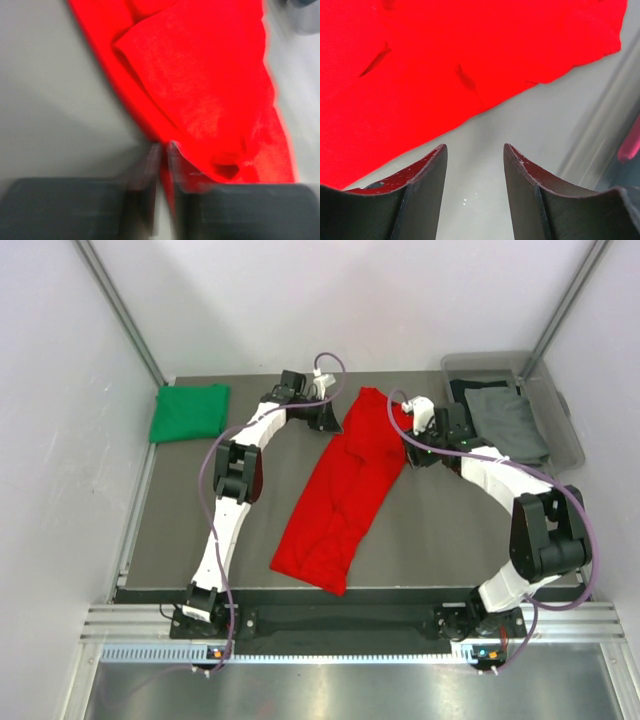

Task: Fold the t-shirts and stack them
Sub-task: Fold the tshirt

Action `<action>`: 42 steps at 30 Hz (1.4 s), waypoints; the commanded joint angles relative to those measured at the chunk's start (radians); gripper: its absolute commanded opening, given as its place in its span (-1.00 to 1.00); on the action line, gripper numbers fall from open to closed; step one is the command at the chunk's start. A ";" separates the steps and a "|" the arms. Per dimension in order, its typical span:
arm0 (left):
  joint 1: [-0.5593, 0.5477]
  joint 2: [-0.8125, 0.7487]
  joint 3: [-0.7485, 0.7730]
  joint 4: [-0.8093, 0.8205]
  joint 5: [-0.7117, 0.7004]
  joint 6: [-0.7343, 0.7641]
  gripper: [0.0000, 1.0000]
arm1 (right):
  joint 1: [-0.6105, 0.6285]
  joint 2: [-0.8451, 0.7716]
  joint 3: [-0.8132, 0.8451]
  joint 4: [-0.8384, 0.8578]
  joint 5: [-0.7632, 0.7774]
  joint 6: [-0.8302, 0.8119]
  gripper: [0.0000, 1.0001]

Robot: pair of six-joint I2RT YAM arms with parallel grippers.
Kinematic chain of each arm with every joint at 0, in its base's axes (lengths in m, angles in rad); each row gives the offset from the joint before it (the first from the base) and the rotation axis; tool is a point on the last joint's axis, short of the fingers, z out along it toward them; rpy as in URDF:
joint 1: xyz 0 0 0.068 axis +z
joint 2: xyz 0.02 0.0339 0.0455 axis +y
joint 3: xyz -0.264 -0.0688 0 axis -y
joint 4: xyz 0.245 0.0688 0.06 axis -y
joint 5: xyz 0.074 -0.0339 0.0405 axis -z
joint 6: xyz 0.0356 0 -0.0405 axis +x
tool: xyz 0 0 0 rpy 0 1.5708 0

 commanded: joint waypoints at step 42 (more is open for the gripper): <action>0.049 -0.616 -0.599 0.048 -0.286 0.095 -0.07 | -0.016 0.044 0.030 0.081 -0.240 -0.008 -0.03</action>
